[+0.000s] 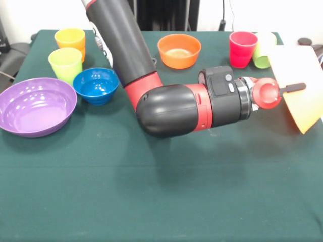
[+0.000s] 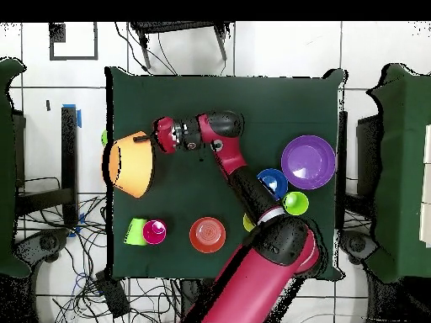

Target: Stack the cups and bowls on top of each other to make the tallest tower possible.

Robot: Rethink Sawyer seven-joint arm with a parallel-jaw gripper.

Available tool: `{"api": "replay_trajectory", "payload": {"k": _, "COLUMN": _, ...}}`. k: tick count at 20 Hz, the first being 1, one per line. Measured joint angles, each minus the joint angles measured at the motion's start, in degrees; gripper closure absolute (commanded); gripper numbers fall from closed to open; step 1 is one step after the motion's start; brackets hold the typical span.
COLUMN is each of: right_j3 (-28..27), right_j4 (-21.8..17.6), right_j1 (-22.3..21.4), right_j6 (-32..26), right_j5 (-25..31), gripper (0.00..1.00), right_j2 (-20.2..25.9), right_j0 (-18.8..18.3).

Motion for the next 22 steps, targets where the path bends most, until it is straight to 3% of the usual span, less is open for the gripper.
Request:
{"api": "replay_trajectory", "payload": {"k": 12, "right_j3": -8.6, "right_j4": 0.2, "right_j1": 0.0, "right_j6": 2.7, "right_j5": 10.9, "gripper": 1.0, "right_j2": -2.1, "right_j0": 4.0}}
{"api": "replay_trajectory", "payload": {"k": 17, "right_j3": -11.2, "right_j4": 0.3, "right_j1": 0.3, "right_j6": 4.4, "right_j5": 12.2, "gripper": 1.0, "right_j2": -2.2, "right_j0": 4.5}}
{"api": "replay_trajectory", "payload": {"k": 18, "right_j3": -12.5, "right_j4": 0.3, "right_j1": 0.5, "right_j6": 4.9, "right_j5": 12.2, "gripper": 0.0, "right_j2": -2.2, "right_j0": 4.7}}
{"api": "replay_trajectory", "payload": {"k": 22, "right_j3": -13.5, "right_j4": 0.4, "right_j1": 0.7, "right_j6": 5.0, "right_j5": 12.2, "gripper": 0.0, "right_j2": -2.2, "right_j0": 4.6}}
